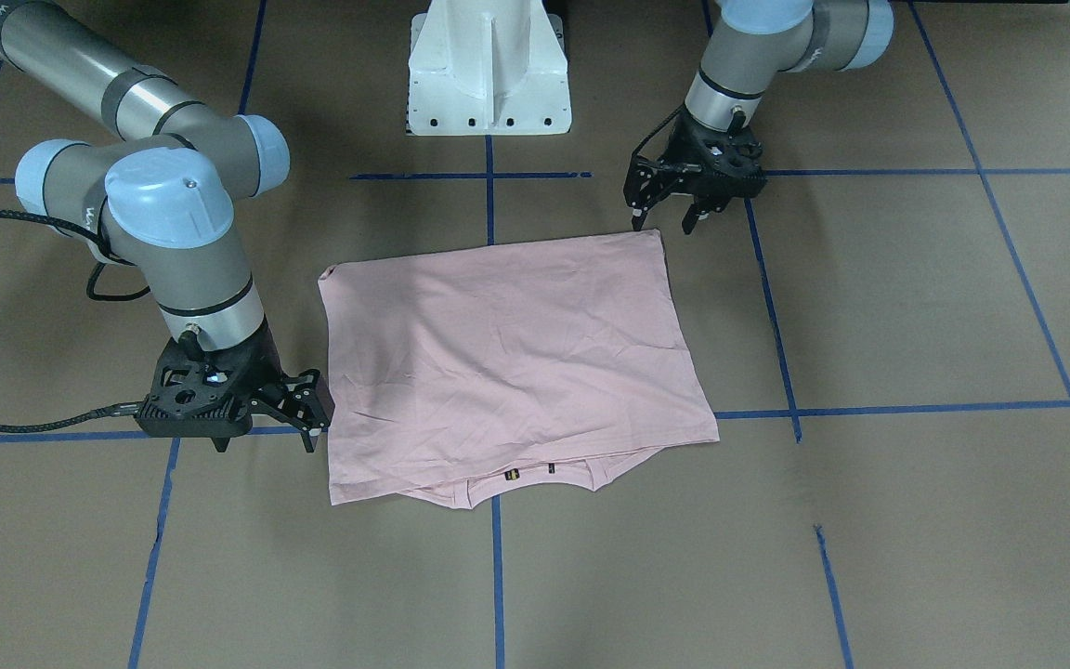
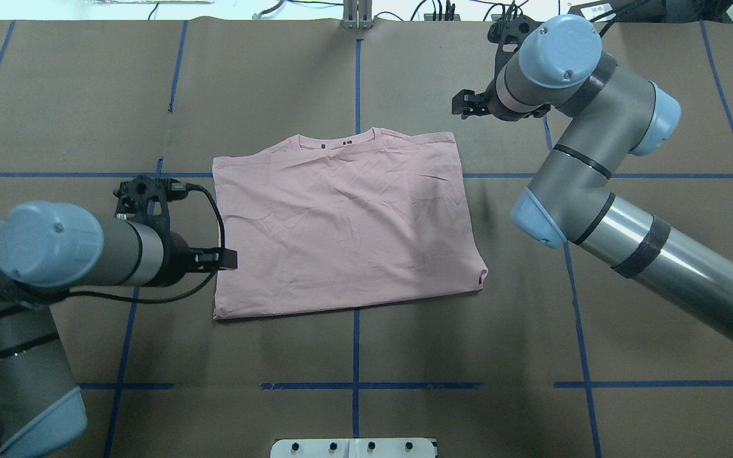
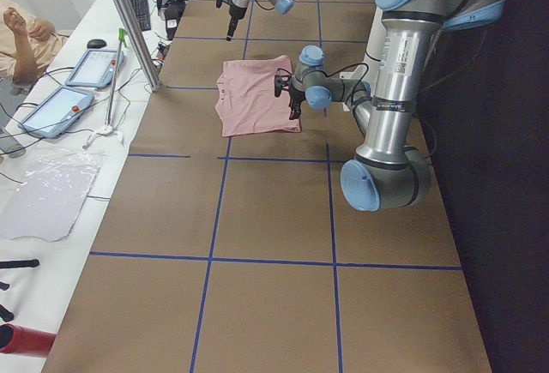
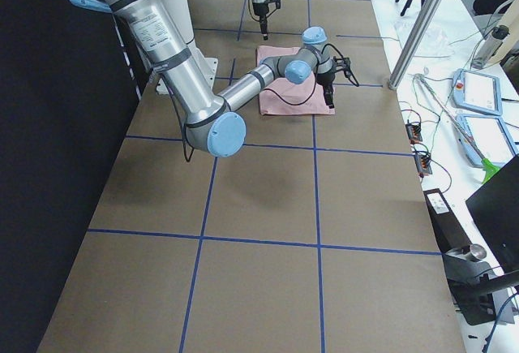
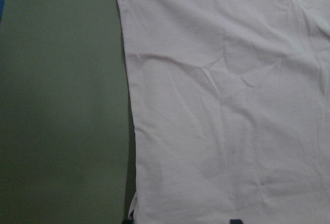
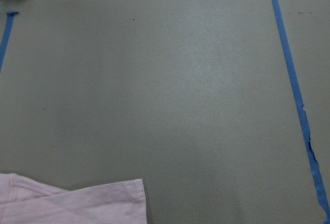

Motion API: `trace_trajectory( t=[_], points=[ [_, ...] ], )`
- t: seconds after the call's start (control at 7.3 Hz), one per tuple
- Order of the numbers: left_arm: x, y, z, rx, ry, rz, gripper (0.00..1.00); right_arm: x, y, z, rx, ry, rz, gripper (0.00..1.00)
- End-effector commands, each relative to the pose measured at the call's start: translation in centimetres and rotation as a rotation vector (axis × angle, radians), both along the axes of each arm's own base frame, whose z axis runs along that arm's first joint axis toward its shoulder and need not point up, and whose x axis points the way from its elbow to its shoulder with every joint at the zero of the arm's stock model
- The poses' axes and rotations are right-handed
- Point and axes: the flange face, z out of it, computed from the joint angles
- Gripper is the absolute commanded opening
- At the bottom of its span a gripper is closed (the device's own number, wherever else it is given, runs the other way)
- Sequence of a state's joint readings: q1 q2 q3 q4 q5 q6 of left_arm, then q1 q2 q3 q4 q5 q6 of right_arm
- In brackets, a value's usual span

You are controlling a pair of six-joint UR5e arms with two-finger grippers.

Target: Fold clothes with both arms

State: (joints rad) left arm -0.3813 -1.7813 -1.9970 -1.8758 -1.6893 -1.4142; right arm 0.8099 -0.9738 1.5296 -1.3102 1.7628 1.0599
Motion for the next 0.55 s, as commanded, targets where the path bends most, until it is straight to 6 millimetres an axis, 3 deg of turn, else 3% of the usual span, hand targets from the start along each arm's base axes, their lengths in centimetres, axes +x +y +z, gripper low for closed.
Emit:
trace_trajectory(
  t=[0.0,0.14,0.27,0.41],
  points=[
    [2.14,1.14,2.06,-0.024,-0.042,0.011,0.67,0.17,0.33,0.26,0.0,-0.001,0.0,1.0],
    [2.21,1.12,2.1,-0.025,-0.045,0.011,0.67,0.32,0.33,0.4,-0.001,0.0,0.001,1.0],
    [2.37,1.06,2.16,-0.026,-0.048,0.011,0.6,0.34,0.3,0.41,-0.001,0.001,0.005,1.0],
    [2.69,0.95,2.56,-0.029,-0.057,0.011,0.44,0.26,0.38,0.52,-0.002,0.002,0.003,1.0]
  ],
)
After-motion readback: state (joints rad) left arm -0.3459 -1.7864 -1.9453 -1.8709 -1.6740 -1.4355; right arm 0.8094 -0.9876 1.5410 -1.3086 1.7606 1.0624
